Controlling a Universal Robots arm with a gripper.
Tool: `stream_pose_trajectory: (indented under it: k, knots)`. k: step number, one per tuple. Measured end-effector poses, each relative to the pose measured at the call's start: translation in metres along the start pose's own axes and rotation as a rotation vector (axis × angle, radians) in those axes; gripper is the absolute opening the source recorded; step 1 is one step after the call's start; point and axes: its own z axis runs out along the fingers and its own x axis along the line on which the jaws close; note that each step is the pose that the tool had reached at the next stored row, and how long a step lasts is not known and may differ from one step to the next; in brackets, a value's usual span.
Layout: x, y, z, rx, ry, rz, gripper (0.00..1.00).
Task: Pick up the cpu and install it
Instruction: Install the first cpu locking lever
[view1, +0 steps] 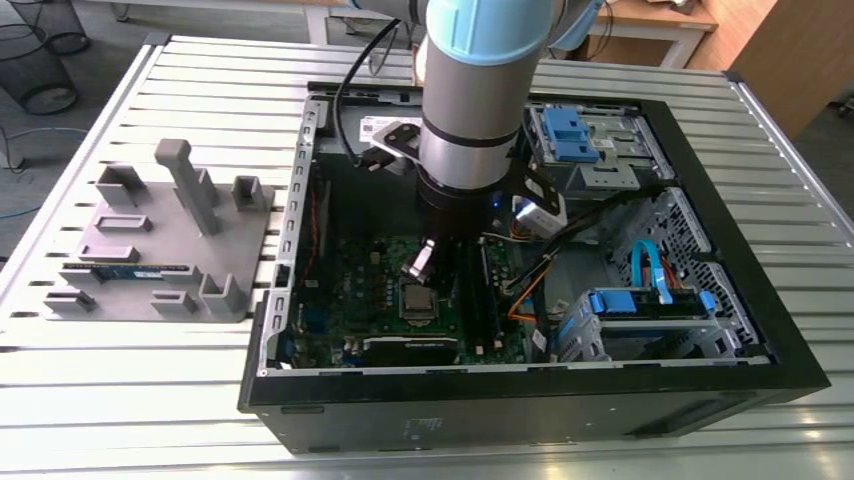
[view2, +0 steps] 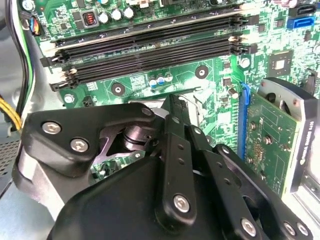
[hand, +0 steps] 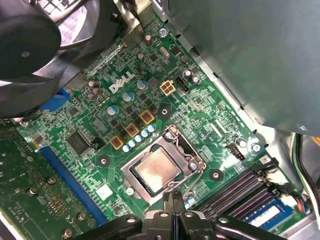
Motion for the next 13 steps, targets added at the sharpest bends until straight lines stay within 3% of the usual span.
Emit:
stream_pose_trajectory:
  k: [2, 5, 7, 9, 13]
  knots:
    - [0.0004, -0.0002, -0.0004, -0.0122, -0.0143, 0.001, 0.11]
    - [0.0007, -0.0004, -0.0004, -0.0378, -0.0453, 0.003, 0.11]
    - [0.0012, -0.0009, -0.0003, -0.0488, -0.0588, 0.004, 0.11]
    - [0.0024, -0.0019, -0.0002, -0.0533, -0.064, 0.006, 0.11]
    - [0.0053, -0.0042, 0.0003, -0.057, -0.0681, 0.012, 0.11]
